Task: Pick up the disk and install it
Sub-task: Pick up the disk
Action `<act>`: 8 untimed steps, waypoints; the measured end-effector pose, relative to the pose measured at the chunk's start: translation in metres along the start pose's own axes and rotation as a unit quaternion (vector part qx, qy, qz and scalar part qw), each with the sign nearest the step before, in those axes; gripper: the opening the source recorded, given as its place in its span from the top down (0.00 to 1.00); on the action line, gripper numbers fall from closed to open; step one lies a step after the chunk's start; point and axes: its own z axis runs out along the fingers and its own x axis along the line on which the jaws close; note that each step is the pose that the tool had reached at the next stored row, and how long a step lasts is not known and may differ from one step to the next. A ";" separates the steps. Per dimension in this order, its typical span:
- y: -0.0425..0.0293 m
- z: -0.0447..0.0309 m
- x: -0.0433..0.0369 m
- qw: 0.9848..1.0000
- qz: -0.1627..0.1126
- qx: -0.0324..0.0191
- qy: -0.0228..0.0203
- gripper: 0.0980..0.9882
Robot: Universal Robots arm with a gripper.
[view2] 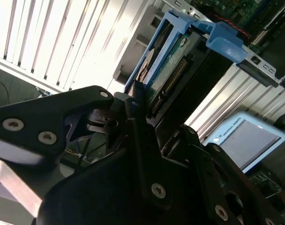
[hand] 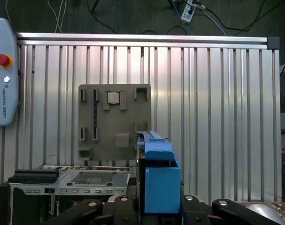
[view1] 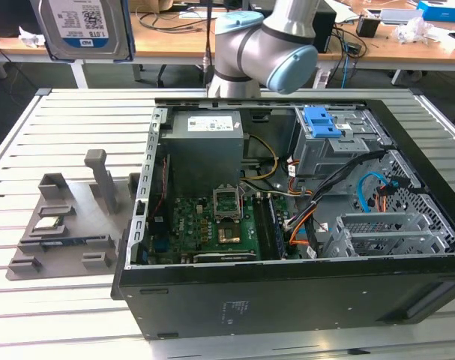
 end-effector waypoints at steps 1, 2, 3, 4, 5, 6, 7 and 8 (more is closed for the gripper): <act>-0.0034 -0.0002 0.0000 1.000 0.000 0.000 0.000 0.70; -0.0065 -0.0004 0.0000 1.000 0.000 0.000 0.000 0.70; -0.0098 -0.0006 0.0000 1.000 0.000 0.000 0.000 0.70; -0.0125 -0.0008 0.0000 1.000 0.000 0.000 0.000 0.70; -0.0189 -0.0010 0.0001 1.000 0.000 0.000 0.000 0.70; -0.0229 -0.0012 0.0002 1.000 0.000 0.000 0.000 0.70; -0.0259 -0.0014 0.0002 1.000 0.000 0.000 0.000 0.70; -0.0283 -0.0015 0.0002 1.000 0.000 0.000 0.000 0.70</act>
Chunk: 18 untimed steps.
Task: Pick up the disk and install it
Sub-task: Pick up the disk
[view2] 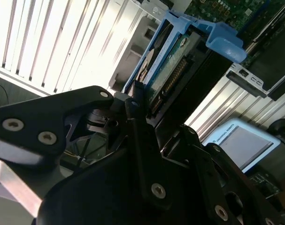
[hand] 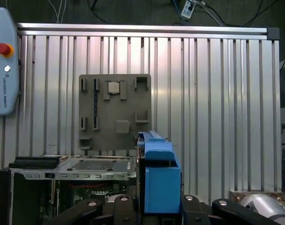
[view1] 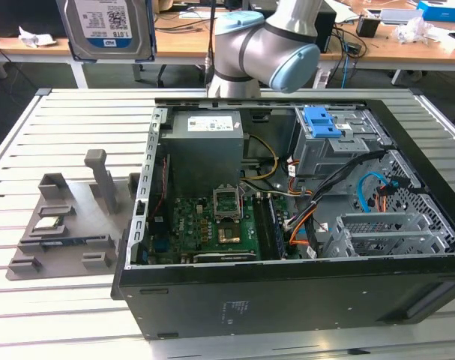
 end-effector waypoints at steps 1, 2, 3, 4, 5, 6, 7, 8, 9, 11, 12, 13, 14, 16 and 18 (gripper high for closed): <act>-0.0040 -0.0002 0.0000 1.000 0.000 0.000 0.000 0.70; -0.0067 -0.0003 0.0001 1.000 0.000 0.000 0.000 0.70; -0.0093 -0.0005 0.0001 1.000 0.000 0.000 0.000 0.70; -0.0127 -0.0007 0.0001 1.000 0.000 0.000 0.000 0.70; -0.0194 -0.0011 0.0001 1.000 0.000 0.000 0.000 0.70; -0.0226 -0.0012 0.0002 1.000 0.000 0.000 0.000 0.70; -0.0254 -0.0014 0.0002 1.000 0.000 0.000 0.000 0.70; -0.0400 -0.0022 0.0003 1.000 0.000 0.000 0.000 0.70; -0.0461 -0.0025 0.0004 1.000 0.000 -0.001 0.000 0.70; -0.0518 -0.0028 0.0004 1.000 0.000 -0.001 0.000 0.70; -0.0566 -0.0031 0.0005 1.000 0.000 -0.001 0.000 0.70; -0.0614 -0.0033 0.0005 1.000 0.000 -0.001 0.000 0.70; -0.0639 -0.0035 0.0005 1.000 0.000 -0.001 0.000 0.70; -0.0702 -0.0038 0.0005 1.000 0.000 -0.001 0.000 0.70; -0.0760 -0.0041 0.0006 1.000 0.000 -0.001 0.000 0.70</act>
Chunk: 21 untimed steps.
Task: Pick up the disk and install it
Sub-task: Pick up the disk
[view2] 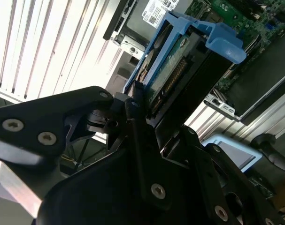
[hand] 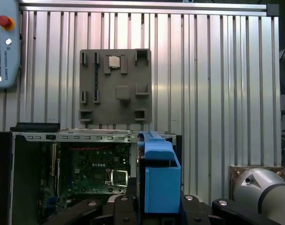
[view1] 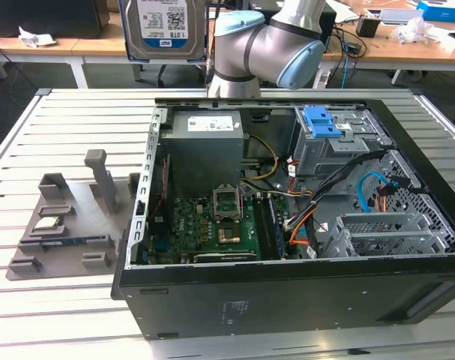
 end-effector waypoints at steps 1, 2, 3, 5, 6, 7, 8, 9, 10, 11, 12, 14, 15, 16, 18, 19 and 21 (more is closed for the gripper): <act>-0.0056 -0.0003 0.0000 1.000 0.000 0.000 0.000 0.70; -0.0082 -0.0005 0.0000 1.000 0.000 0.000 0.000 0.70; -0.0110 -0.0006 0.0001 1.000 0.000 0.000 0.000 0.70; -0.0191 -0.0011 0.0001 1.000 0.000 0.000 0.000 0.70; -0.0217 -0.0012 0.0001 1.000 0.000 0.000 0.000 0.70; -0.0263 -0.0015 0.0002 1.000 0.000 0.000 0.000 0.70; -0.0342 -0.0019 0.0002 1.000 0.000 0.000 0.000 0.70; -0.0372 -0.0021 0.0003 1.000 0.000 0.000 0.000 0.70; -0.0400 -0.0022 0.0003 1.000 0.000 0.000 0.000 0.70; -0.0447 -0.0025 0.0003 1.000 0.000 0.000 0.000 0.70; -0.0471 -0.0026 0.0003 1.000 0.000 0.000 0.000 0.70; -0.0546 -0.0030 0.0004 1.000 0.000 -0.001 0.000 0.70; -0.0572 -0.0032 0.0004 1.000 0.000 -0.001 0.000 0.70; -0.0587 -0.0033 0.0004 1.000 0.000 -0.001 0.000 0.70; -0.0629 -0.0035 0.0005 1.000 0.000 -0.001 0.000 0.70; -0.0645 -0.0035 0.0005 1.000 0.000 -0.001 0.000 0.70; -0.0670 -0.0037 0.0006 1.000 0.000 -0.001 0.000 0.70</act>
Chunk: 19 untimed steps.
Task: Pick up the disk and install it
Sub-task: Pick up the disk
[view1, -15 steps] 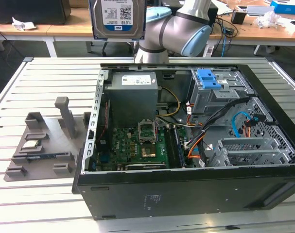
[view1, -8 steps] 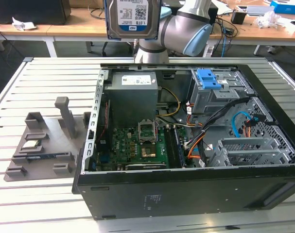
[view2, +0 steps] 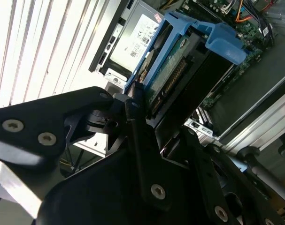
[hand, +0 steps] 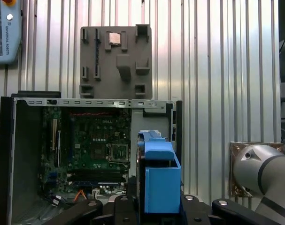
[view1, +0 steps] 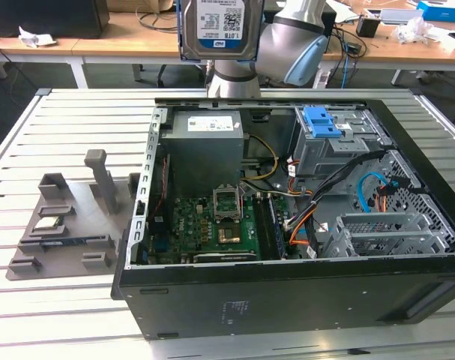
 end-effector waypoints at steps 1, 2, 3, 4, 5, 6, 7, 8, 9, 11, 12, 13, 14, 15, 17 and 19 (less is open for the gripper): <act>-0.0008 0.0000 0.0003 1.000 0.000 0.000 0.000 0.70; -0.0011 0.0000 0.0009 1.000 0.000 0.000 0.000 0.70; -0.0011 0.0000 0.0019 1.000 0.000 0.000 0.000 0.70; -0.0013 -0.0001 0.0042 1.000 0.000 0.000 0.000 0.70; -0.0014 -0.0001 0.0064 1.000 0.000 0.000 0.000 0.70; -0.0015 -0.0001 0.0083 1.000 0.000 0.000 0.000 0.70; -0.0016 -0.0002 0.0104 1.000 0.000 0.000 0.001 0.70; -0.0016 -0.0002 0.0122 1.000 0.000 0.000 0.001 0.70; -0.0016 -0.0002 0.0140 1.000 0.000 0.000 0.001 0.70; -0.0017 -0.0002 0.0169 1.000 0.000 0.000 0.001 0.70; -0.0017 -0.0002 0.0183 1.000 0.000 0.000 0.001 0.70; -0.0017 -0.0002 0.0203 1.000 0.000 0.000 0.001 0.70; -0.0018 -0.0003 0.0217 1.000 0.000 0.000 0.001 0.70; -0.0018 -0.0003 0.0231 1.000 0.000 0.000 0.001 0.70; -0.0019 -0.0003 0.0274 1.000 0.000 0.000 0.001 0.70; -0.0019 -0.0004 0.0296 1.000 0.000 0.000 0.001 0.70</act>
